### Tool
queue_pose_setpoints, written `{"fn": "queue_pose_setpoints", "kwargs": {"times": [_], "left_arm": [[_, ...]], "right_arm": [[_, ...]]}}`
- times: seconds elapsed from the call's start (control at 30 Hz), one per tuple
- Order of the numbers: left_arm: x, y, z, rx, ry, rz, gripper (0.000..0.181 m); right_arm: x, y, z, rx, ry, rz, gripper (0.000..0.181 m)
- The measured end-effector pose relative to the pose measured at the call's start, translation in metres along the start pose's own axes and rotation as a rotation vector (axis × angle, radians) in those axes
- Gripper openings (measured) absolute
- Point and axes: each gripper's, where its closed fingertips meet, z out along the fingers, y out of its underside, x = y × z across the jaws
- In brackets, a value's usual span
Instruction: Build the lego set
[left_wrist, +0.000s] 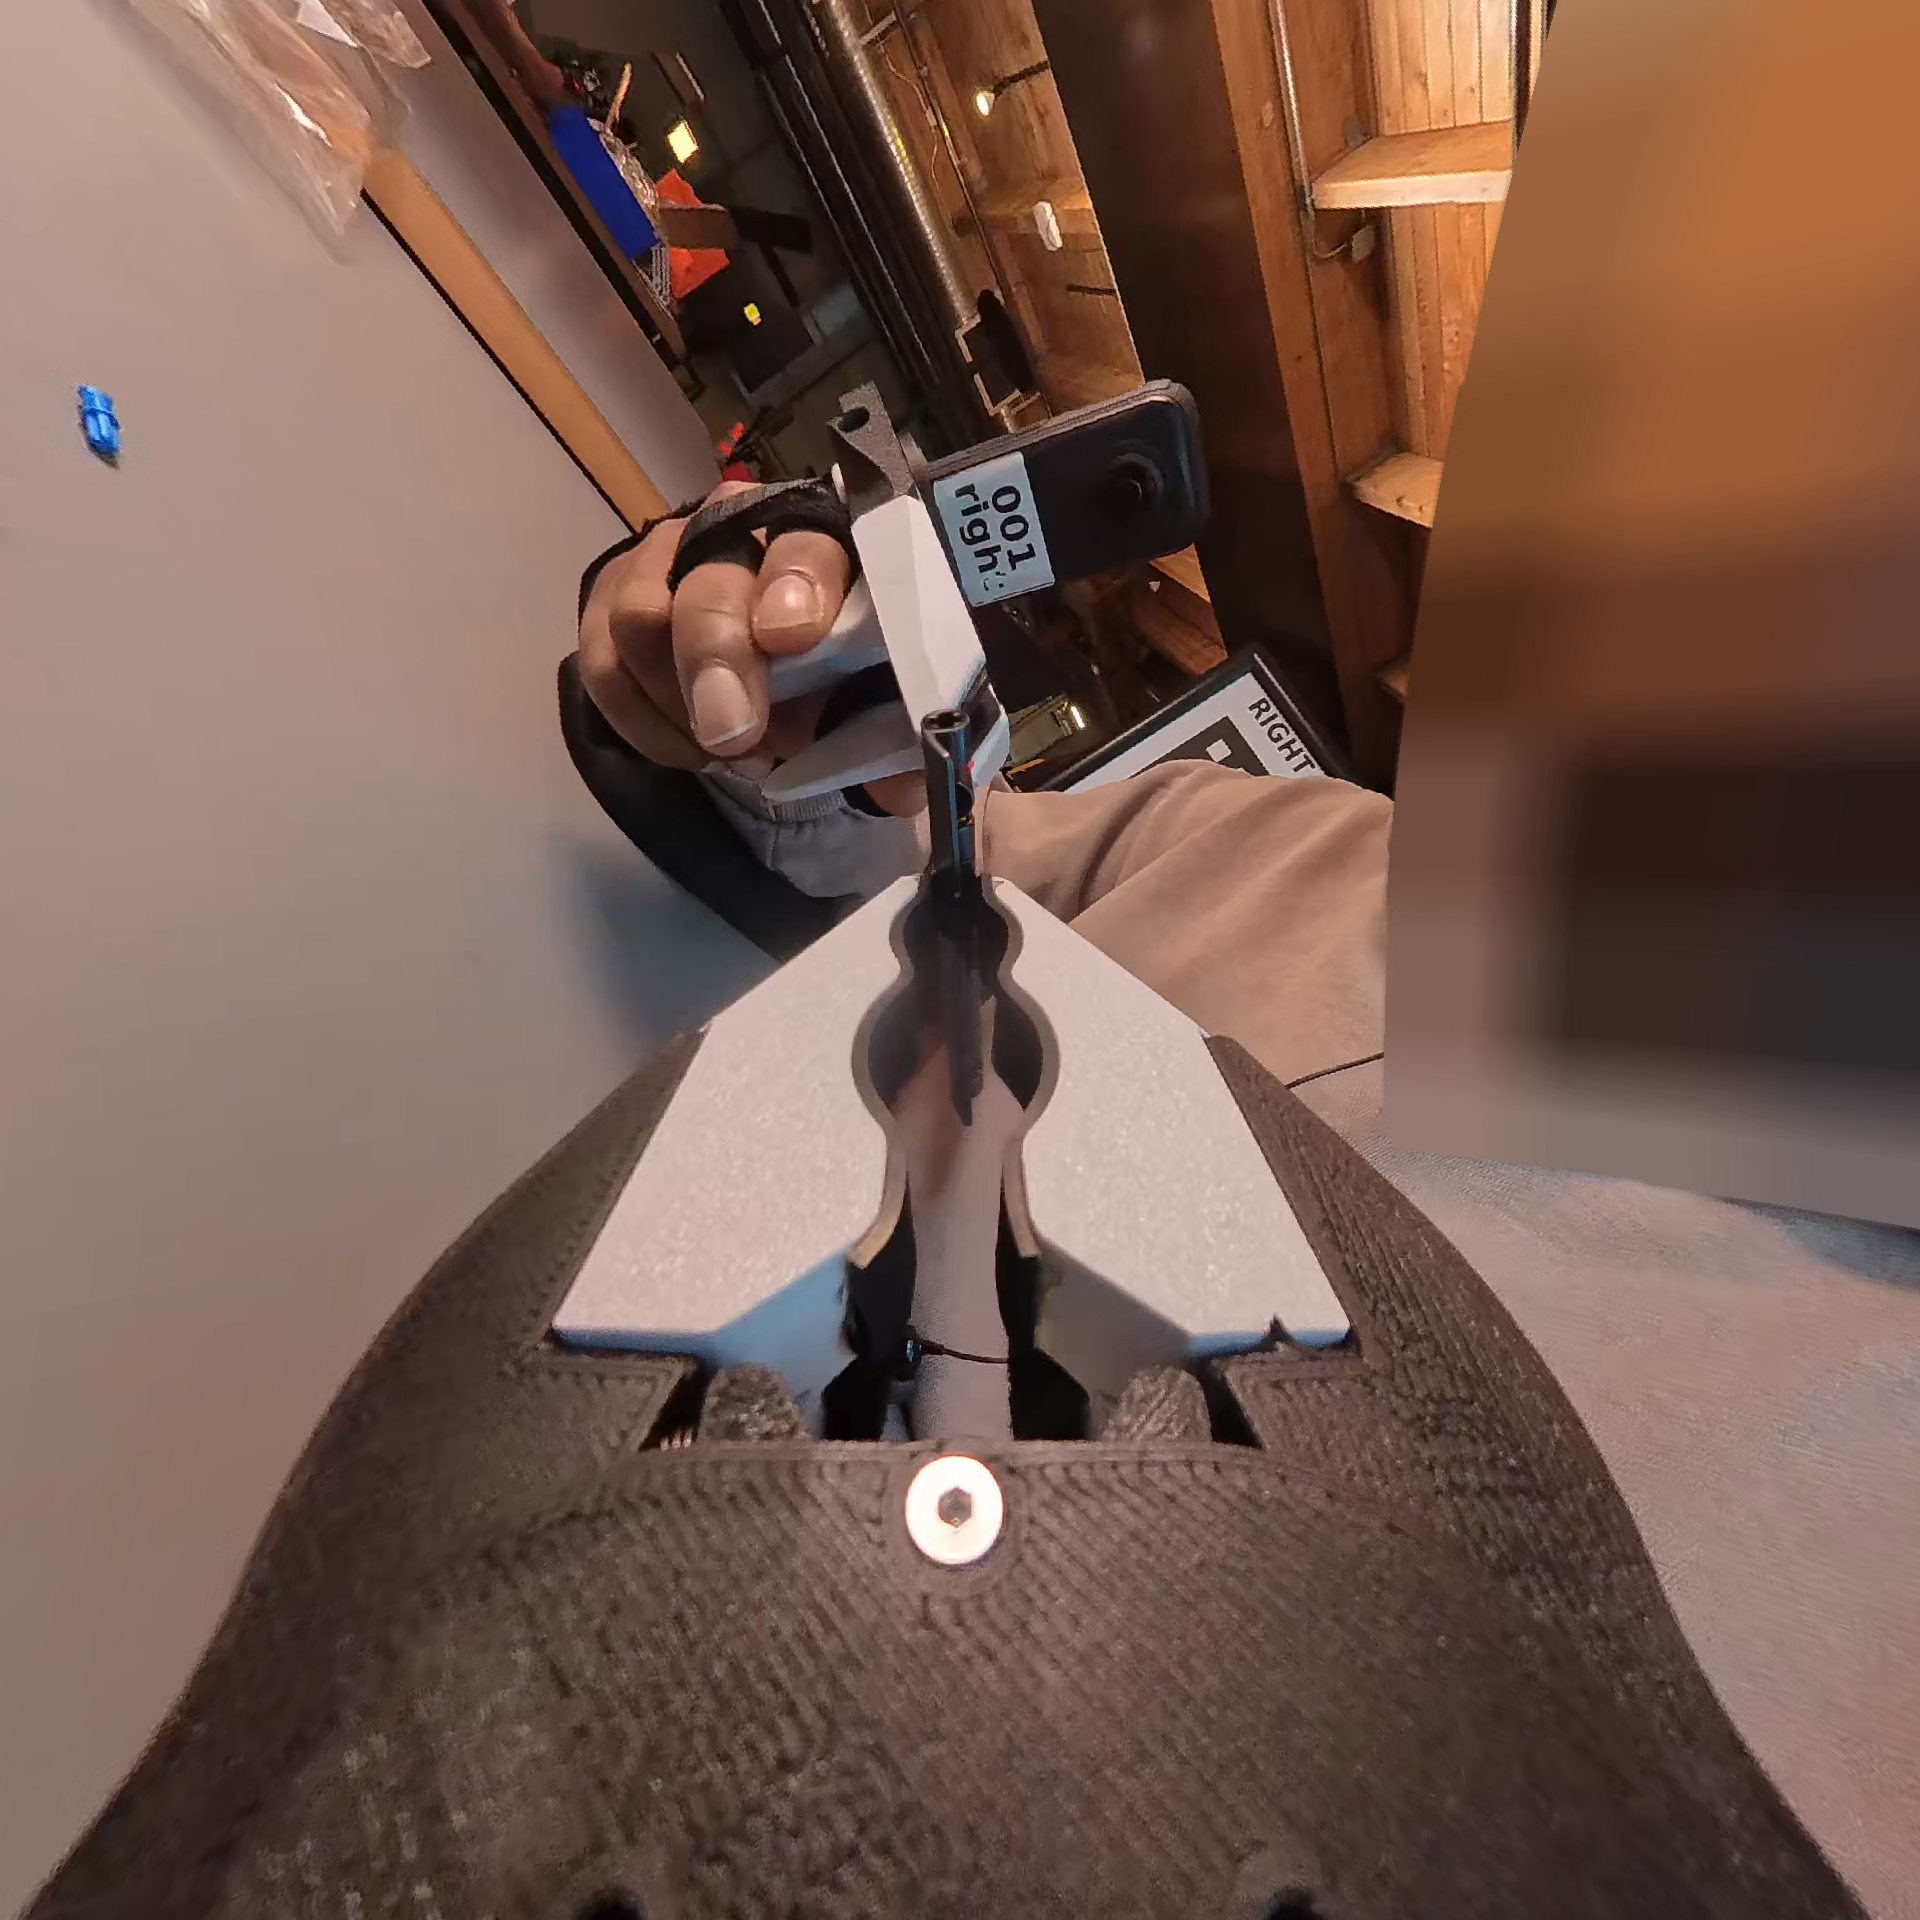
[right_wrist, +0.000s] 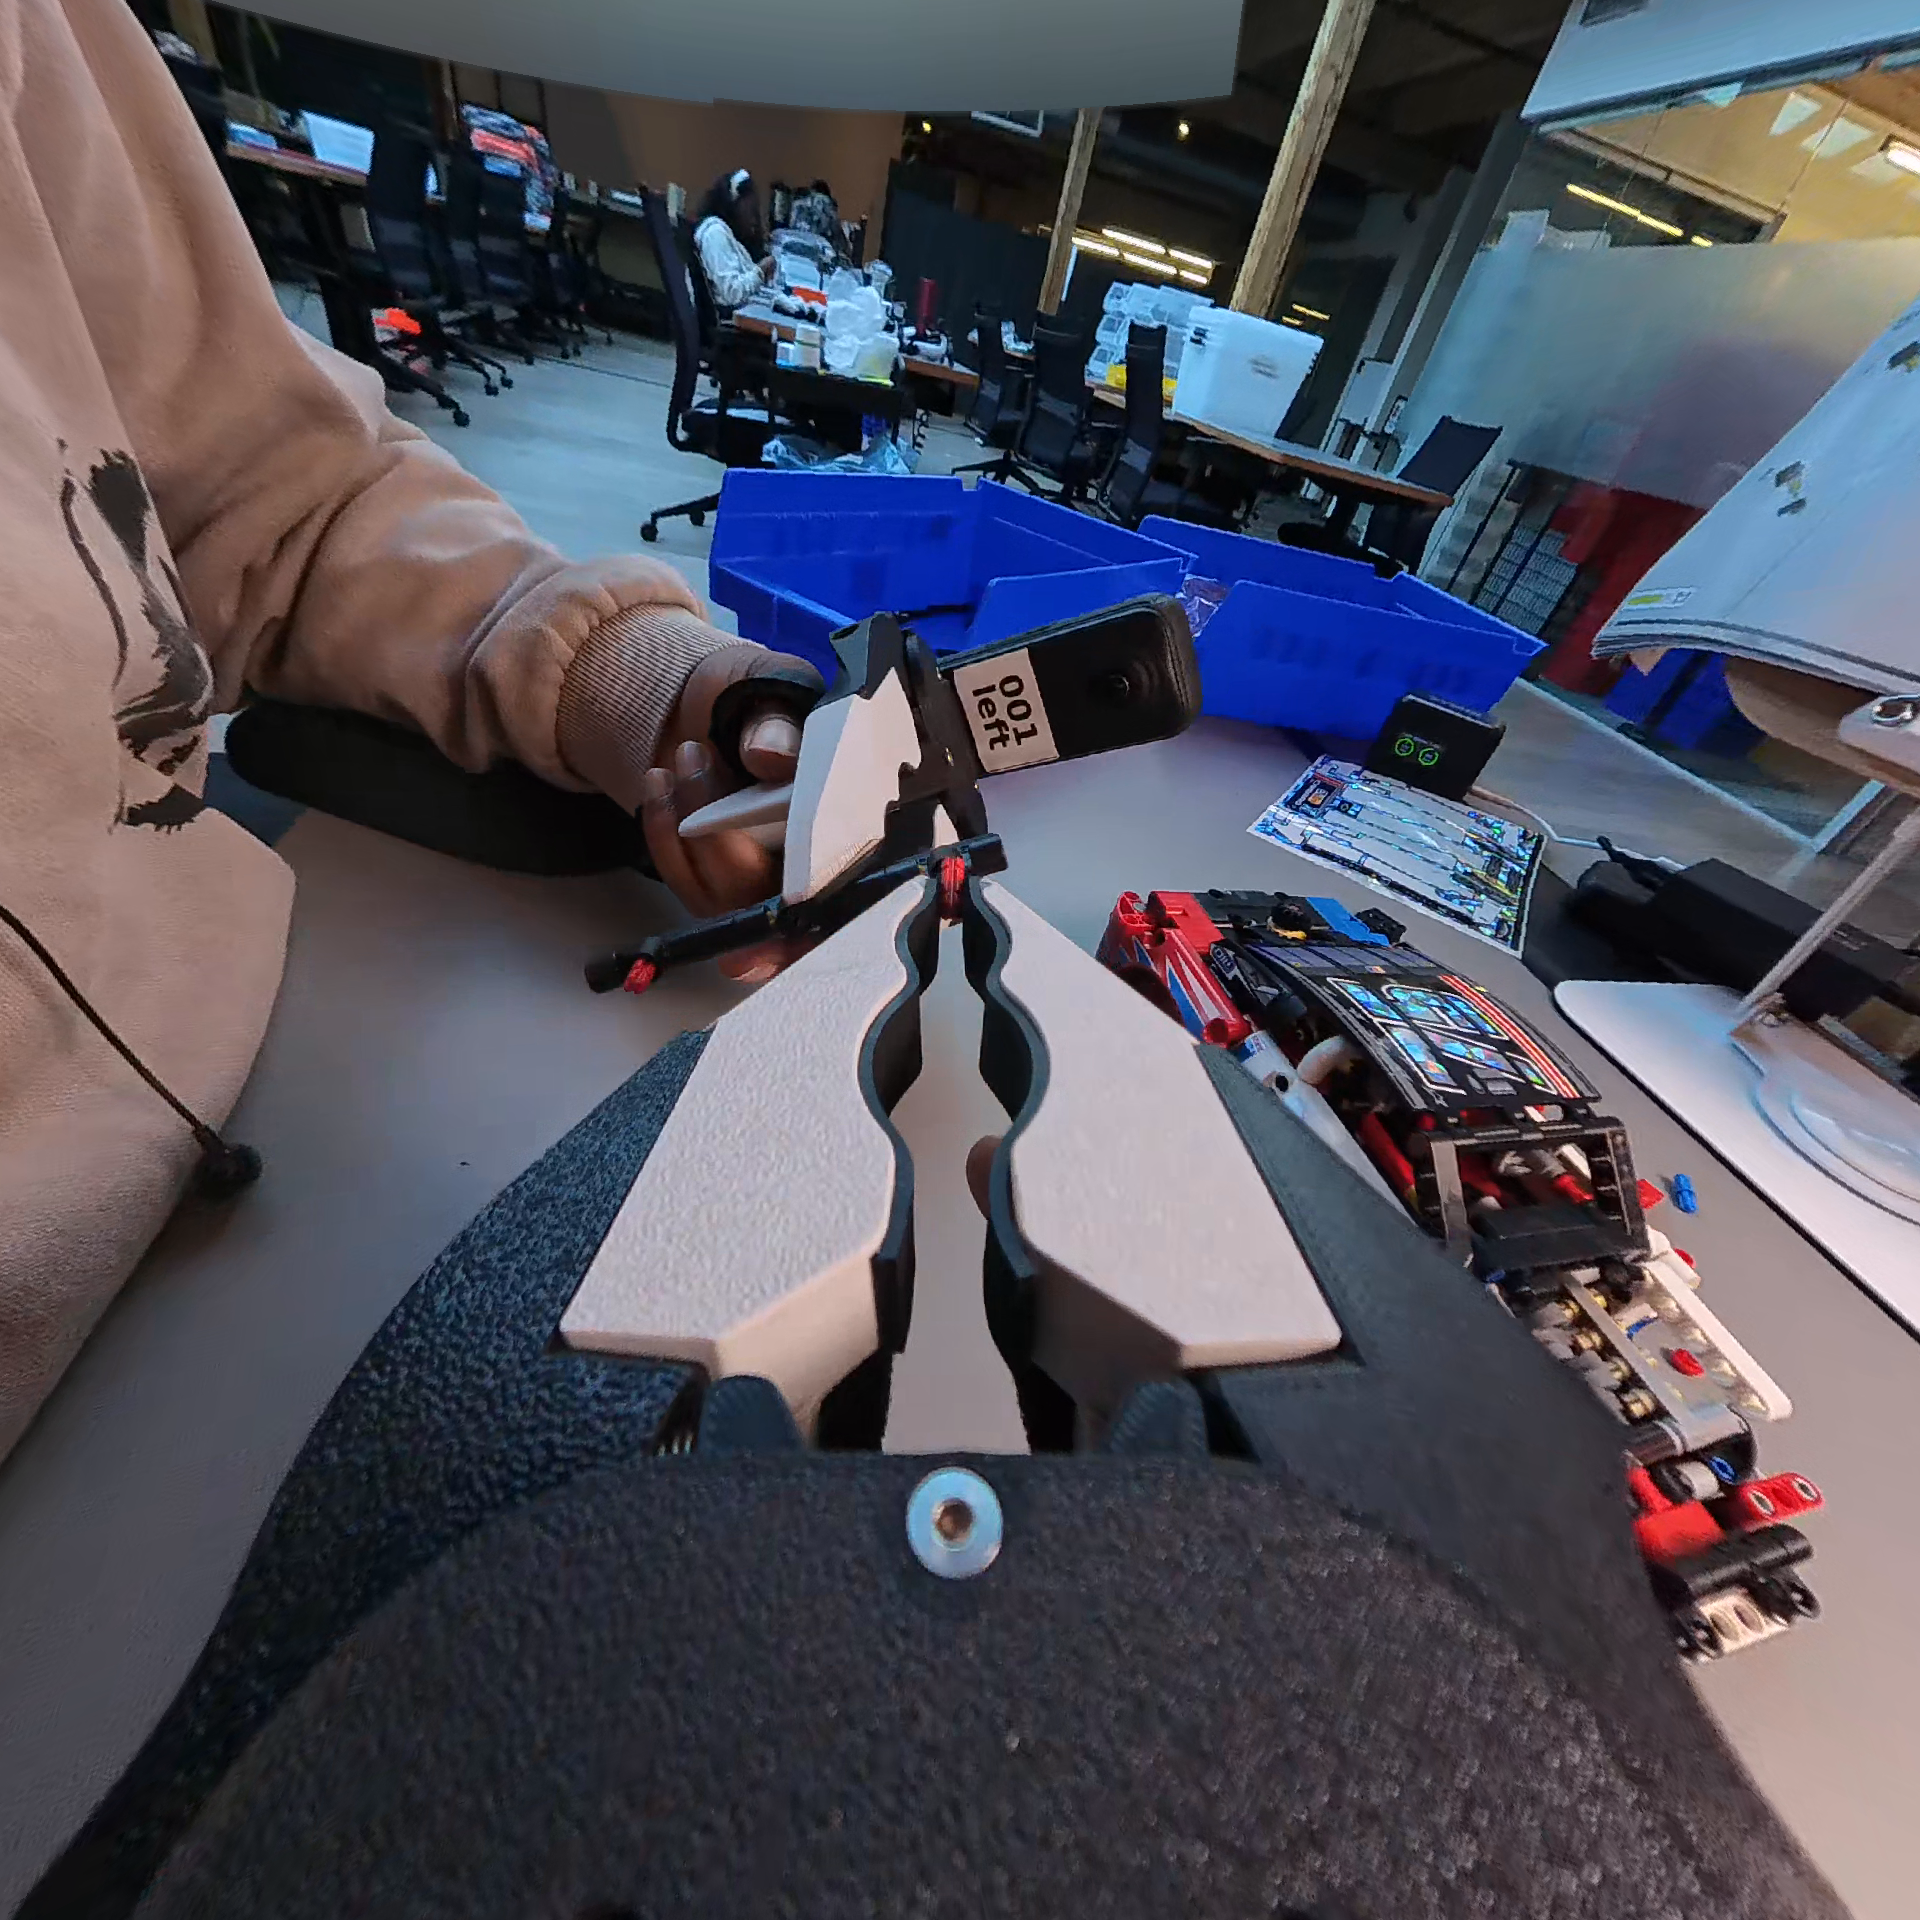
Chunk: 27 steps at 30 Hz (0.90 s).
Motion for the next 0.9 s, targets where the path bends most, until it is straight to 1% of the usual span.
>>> {"fn": "queue_pose_setpoints", "kwargs": {"times": [0.1, 0.2, 0.3, 0.43, 0.6, 0.77, 0.9], "left_arm": [[-0.002, 0.003, 0.001, -0.016, -0.015, 0.003, 0.004], [-0.006, 0.01, 0.001, -0.063, -0.056, 0.017, 0.004], [-0.014, 0.02, 0.0, -0.137, -0.12, 0.039, 0.004], [-0.027, 0.039, -0.001, -0.275, -0.228, 0.096, 0.004], [-0.031, 0.052, 0.002, -0.35, -0.232, 0.095, 0.004], [-0.029, 0.066, 0.006, -0.425, -0.206, 0.099, 0.004], [-0.031, 0.082, 0.009, -0.525, -0.203, 0.088, 0.004]], "right_arm": [[-0.003, 0.003, 0.001, -0.018, -0.015, -0.007, 0.002], [-0.007, 0.009, 0.002, -0.052, -0.038, -0.021, 0.002], [-0.014, 0.018, 0.001, -0.112, -0.088, -0.037, 0.002], [-0.026, 0.034, -0.001, -0.217, -0.178, -0.051, 0.002], [-0.037, 0.04, 0.0, -0.227, -0.23, -0.02, 0.002], [-0.05, 0.041, -0.001, -0.23, -0.324, -0.02, 0.002], [-0.064, 0.048, -0.002, -0.296, -0.421, -0.056, 0.002]]}}
